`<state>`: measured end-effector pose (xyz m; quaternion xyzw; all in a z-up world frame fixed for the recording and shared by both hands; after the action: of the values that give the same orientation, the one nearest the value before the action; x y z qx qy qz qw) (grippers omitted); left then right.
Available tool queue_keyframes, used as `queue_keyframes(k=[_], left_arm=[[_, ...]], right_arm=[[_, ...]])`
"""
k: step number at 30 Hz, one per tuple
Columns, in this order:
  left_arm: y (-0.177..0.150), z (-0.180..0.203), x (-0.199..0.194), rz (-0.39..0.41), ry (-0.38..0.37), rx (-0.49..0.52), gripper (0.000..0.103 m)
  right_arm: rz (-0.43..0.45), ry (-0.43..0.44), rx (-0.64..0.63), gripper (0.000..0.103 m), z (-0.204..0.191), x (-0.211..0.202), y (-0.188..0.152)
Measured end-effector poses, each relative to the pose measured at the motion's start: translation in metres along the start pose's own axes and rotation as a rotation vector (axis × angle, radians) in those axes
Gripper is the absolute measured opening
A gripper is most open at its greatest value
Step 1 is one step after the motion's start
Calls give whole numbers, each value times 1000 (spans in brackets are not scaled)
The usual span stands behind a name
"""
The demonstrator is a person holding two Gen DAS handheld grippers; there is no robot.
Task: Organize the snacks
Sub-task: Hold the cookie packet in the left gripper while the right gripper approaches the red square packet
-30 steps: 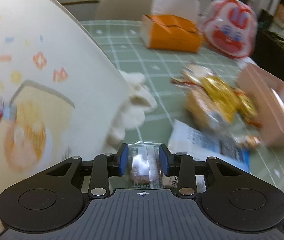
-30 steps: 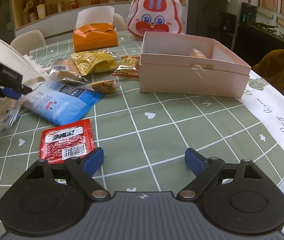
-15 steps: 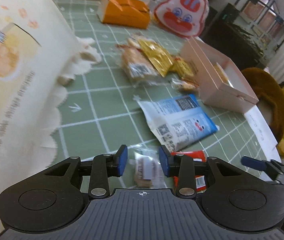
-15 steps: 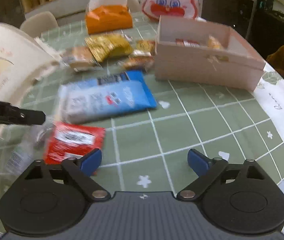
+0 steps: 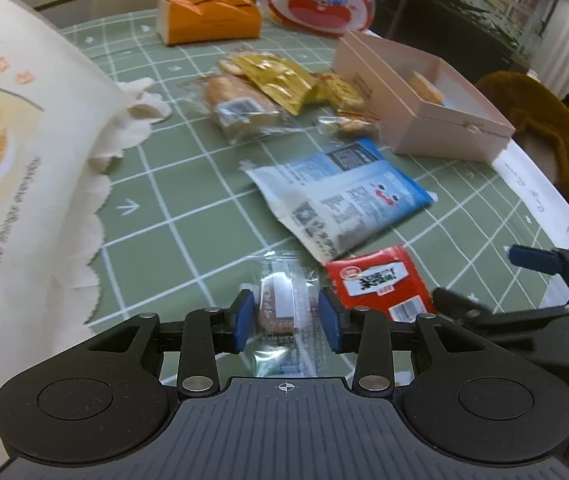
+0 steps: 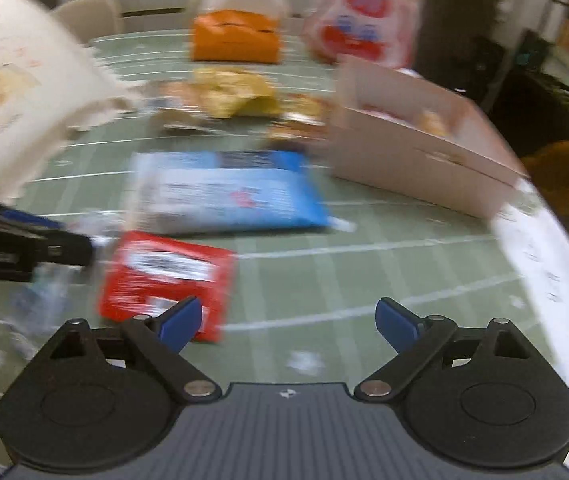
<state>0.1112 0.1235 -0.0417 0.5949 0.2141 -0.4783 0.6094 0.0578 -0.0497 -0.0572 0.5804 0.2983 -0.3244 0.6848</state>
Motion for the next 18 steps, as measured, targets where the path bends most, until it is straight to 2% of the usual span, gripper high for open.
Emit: queue_keyframes(k=[2,5,9,14,18], left_arm=[[0,4,2,-4,-12,14,41],[0,1,1,-3,-13,24,41],[-2,-20,-6,-2,36,-16,41],[-4,-37,-9,-4,16,-104,41],[-5,-31,-9,-16,7,-96,41]], right_arm=[[-24,3,56,94,17,0,-5],[-13,81,104,94,22,-9,-7],[-7,164,35,94,-12,-12,-2],[-35,226,4,94,-58,5,12],[-33,180,-56,94,-65,11,15]])
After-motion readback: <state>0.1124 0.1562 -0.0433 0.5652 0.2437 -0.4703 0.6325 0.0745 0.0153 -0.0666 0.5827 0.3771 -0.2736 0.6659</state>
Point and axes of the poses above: each gripper's, at about its wrist camera, not at the fingertips, and x roughly the way its jaws point, z to its right, y to its top, the point moved 8 cm from there along x, roughly the way its jaws point, and after that the axes turned 3 degrees about -z, right-handed, at the moved point
